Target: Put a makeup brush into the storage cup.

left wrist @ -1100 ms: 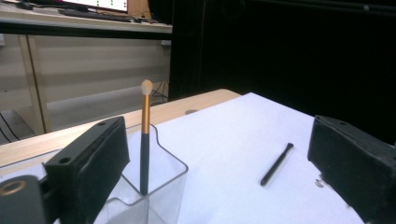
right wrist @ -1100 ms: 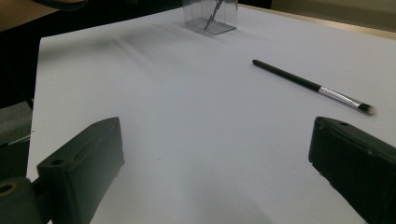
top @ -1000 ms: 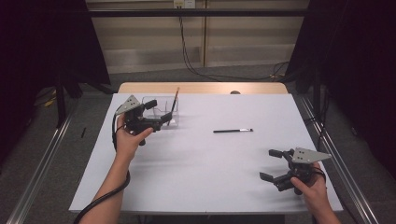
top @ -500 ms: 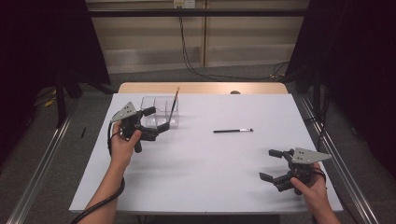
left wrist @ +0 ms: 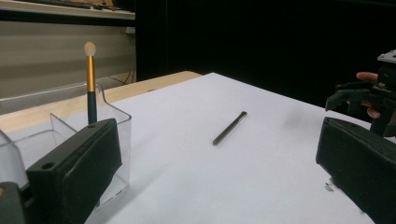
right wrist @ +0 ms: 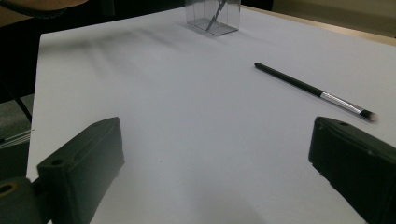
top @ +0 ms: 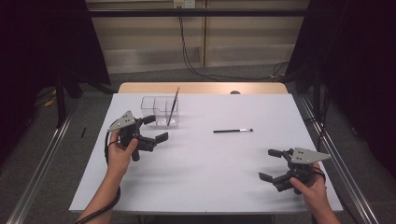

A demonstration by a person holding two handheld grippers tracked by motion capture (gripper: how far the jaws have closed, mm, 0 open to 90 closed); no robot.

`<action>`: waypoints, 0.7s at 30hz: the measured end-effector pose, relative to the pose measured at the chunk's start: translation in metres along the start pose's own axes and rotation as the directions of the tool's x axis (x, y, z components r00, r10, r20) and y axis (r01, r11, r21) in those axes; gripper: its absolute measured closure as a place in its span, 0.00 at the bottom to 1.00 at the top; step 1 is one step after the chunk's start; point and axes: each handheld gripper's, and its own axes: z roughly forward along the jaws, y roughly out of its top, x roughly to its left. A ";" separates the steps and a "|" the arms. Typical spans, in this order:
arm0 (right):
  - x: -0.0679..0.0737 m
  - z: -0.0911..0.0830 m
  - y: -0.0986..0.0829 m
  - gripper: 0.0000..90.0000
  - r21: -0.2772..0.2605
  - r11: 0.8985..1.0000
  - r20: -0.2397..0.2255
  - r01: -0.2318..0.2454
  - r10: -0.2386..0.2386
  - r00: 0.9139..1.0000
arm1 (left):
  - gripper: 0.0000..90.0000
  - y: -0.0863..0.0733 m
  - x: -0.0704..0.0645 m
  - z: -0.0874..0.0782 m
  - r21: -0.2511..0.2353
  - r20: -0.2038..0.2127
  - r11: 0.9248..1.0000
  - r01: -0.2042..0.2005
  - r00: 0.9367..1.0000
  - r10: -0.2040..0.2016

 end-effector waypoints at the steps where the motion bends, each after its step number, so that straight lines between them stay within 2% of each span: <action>1: 0.000 0.000 0.000 0.03 0.000 1.000 0.000 0.001 -0.001 1.000 | 0.00 -0.001 -0.001 -0.001 0.005 -0.001 1.000 -0.004 1.000 0.004; 16: -0.002 -0.002 0.002 0.03 -0.010 1.000 0.012 -0.002 0.002 1.000 | 0.00 -0.010 -0.012 -0.026 0.006 0.031 1.000 -0.027 0.999 0.026; 21: -0.001 -0.003 0.002 0.03 -0.012 1.000 0.016 -0.001 0.001 1.000 | 0.00 -0.011 -0.014 -0.031 0.010 0.022 0.999 -0.033 0.999 0.033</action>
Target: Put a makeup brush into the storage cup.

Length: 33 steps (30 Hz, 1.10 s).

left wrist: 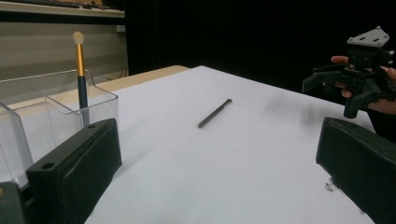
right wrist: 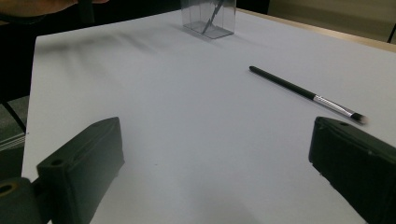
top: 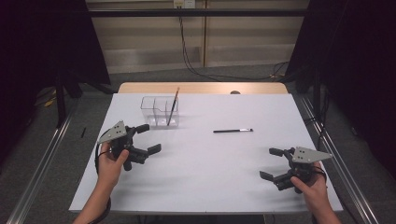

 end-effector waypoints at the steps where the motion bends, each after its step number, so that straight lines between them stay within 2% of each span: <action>1: 0.000 0.000 0.000 0.03 -0.001 1.000 0.001 0.000 0.000 1.000 | 0.00 -0.001 0.000 -0.001 0.001 0.002 1.000 0.002 1.000 -0.002; 26: 0.000 -0.002 0.001 0.03 -0.014 1.000 0.011 0.000 0.000 1.000 | 0.00 -0.017 -0.005 -0.040 0.022 -0.045 1.000 -0.014 0.999 0.015; 33: -0.001 -0.002 0.001 0.03 -0.015 1.000 0.010 0.002 -0.002 1.000 | 0.00 -0.019 -0.005 -0.047 0.026 -0.058 0.999 -0.029 0.998 0.030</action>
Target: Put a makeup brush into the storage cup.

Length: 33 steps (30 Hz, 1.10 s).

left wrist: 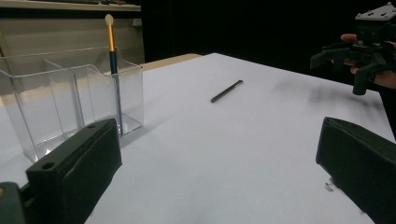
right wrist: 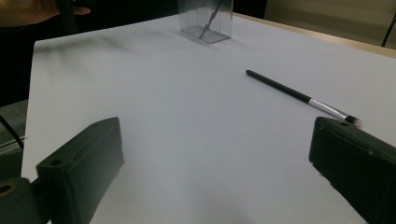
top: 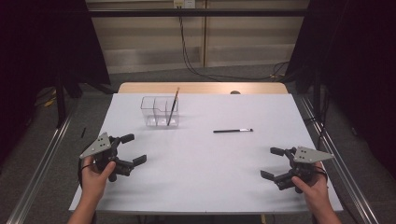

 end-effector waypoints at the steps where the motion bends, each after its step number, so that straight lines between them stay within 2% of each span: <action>1: 0.000 0.000 0.000 0.03 0.001 1.000 0.000 -0.001 0.001 1.000 | 0.00 0.000 0.000 -0.001 0.001 -0.002 1.000 0.002 1.000 -0.002; 16: -0.002 0.002 0.000 0.03 0.000 1.000 -0.004 0.000 0.000 1.000 | 0.00 -0.003 -0.002 -0.013 0.013 -0.019 1.000 -0.017 1.000 0.017; 33: -0.005 0.000 -0.002 0.03 0.000 1.000 0.001 -0.006 0.006 1.000 | 0.00 -0.008 -0.003 -0.020 0.023 -0.012 0.999 -0.034 0.999 0.034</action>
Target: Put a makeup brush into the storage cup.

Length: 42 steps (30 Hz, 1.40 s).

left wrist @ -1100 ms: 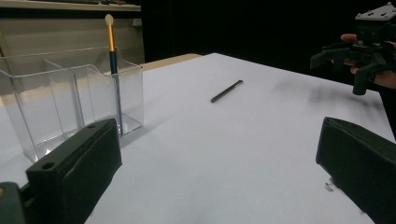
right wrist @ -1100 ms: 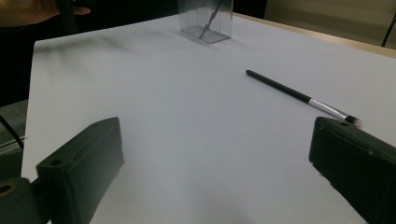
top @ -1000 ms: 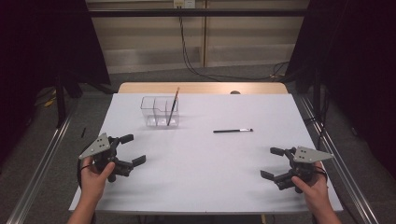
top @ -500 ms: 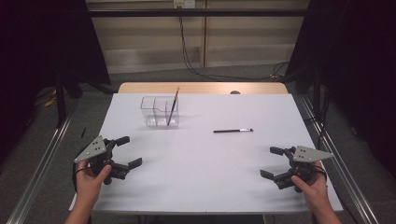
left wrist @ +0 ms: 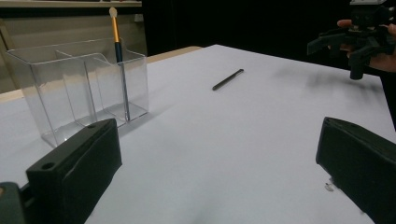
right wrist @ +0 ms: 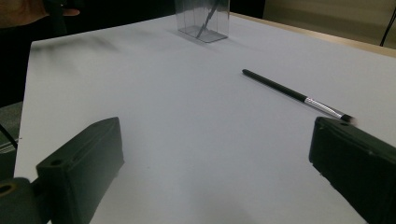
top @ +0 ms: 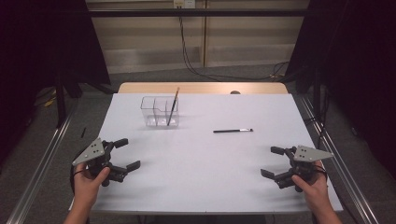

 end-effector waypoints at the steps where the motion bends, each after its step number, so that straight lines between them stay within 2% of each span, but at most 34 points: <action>1: 0.000 0.000 0.000 0.03 0.001 1.000 0.002 -0.001 0.001 1.000 | 0.00 0.000 0.000 -0.001 -0.002 0.003 1.000 0.000 1.000 0.000; 10: 0.000 -0.002 -0.001 0.03 0.000 1.000 0.013 -0.003 0.003 1.000 | 0.00 -0.004 -0.002 -0.003 0.000 -0.002 1.000 -0.006 1.000 0.006; 16: -0.001 -0.002 0.000 0.03 -0.005 1.000 0.015 0.002 -0.001 1.000 | 0.00 -0.006 -0.002 -0.005 -0.011 -0.001 1.000 0.014 1.000 -0.014; 37: -0.002 -0.001 0.001 0.03 -0.008 1.000 0.022 -0.007 0.007 1.000 | 0.00 -0.008 -0.001 -0.004 -0.018 -0.006 1.000 0.019 1.000 -0.019; 42: -0.006 0.001 0.003 0.03 -0.007 1.000 0.034 -0.012 0.013 0.999 | 0.00 -0.009 -0.001 -0.004 -0.012 -0.003 1.000 0.017 1.000 -0.017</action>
